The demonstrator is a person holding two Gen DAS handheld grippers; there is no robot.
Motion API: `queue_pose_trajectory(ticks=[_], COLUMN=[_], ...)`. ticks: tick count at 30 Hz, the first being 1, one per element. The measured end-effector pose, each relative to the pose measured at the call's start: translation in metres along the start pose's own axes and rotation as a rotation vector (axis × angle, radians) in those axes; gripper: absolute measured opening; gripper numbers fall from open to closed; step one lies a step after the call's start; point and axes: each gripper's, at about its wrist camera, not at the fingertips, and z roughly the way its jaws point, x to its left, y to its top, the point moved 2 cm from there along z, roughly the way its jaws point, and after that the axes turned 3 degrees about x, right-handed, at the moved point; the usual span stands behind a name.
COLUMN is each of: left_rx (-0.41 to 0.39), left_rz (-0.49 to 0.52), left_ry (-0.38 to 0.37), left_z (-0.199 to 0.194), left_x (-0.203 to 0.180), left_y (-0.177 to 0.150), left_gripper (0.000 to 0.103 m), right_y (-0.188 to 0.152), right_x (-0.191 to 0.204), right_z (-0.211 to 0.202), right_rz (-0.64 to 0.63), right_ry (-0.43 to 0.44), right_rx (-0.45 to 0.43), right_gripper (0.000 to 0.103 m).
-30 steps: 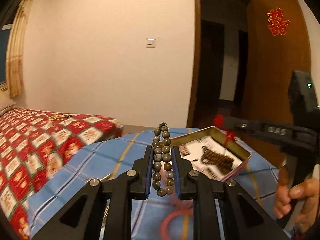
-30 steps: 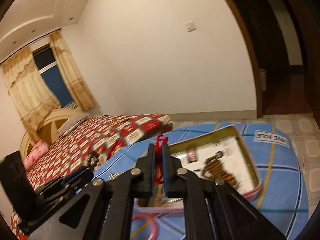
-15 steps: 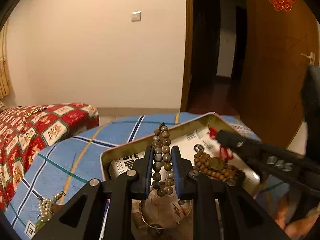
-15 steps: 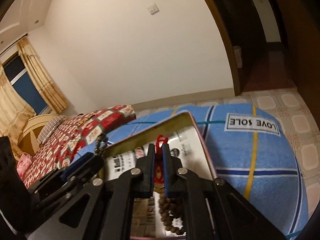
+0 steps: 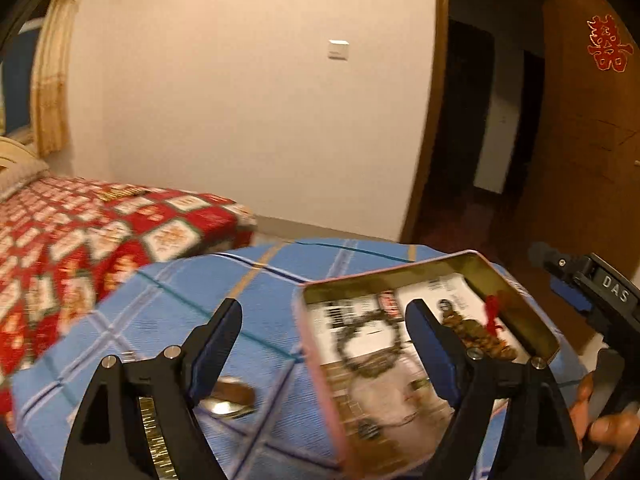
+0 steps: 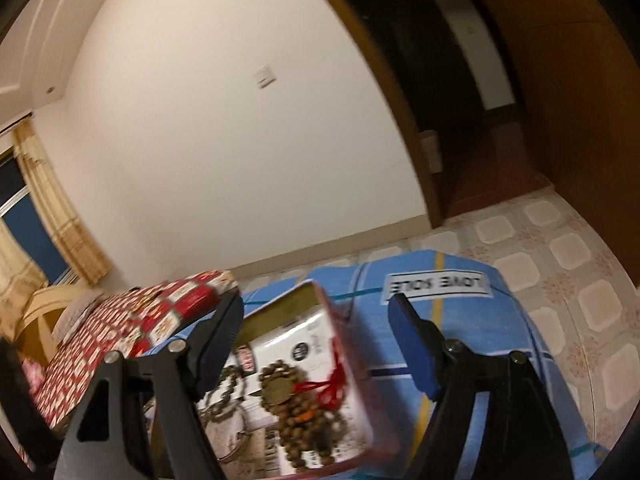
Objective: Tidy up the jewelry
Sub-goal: 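Carry the grey beads into the tin with the left tool while right tool drops the red string in, then move the right tool to the pink bangle and close on it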
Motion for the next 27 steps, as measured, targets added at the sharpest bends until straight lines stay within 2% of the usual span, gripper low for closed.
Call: queue_pose_trajectory(ticks=[5,10,22,27], left_rx=[-0.027,-0.011,0.006,0.028], left_rz=[-0.023,-0.014,-0.033,-0.052], left_ry=[0.044,0.086,0.151,0.184], left_z=[-0.027,-0.039,-0.064,-0.074], left_x=[0.024,0.039,0.077,0.099], left_y=[-0.012,-0.026,-0.056,-0.064], left_gripper=[0.084,0.084,0.084,0.084], right_y=[-0.003,-0.014,-0.054,-0.071], right_x=[0.009,0.025,0.053,0.072], right_z=[-0.004,-0.003,-0.026,-0.031], right_rz=[-0.065,-0.156,-0.218,-0.276], right_ry=[-0.055,-0.095,-0.062,-0.035], right_rx=[-0.018,-0.004,0.064,0.081], right_gripper=[0.078,0.078,0.078,0.086])
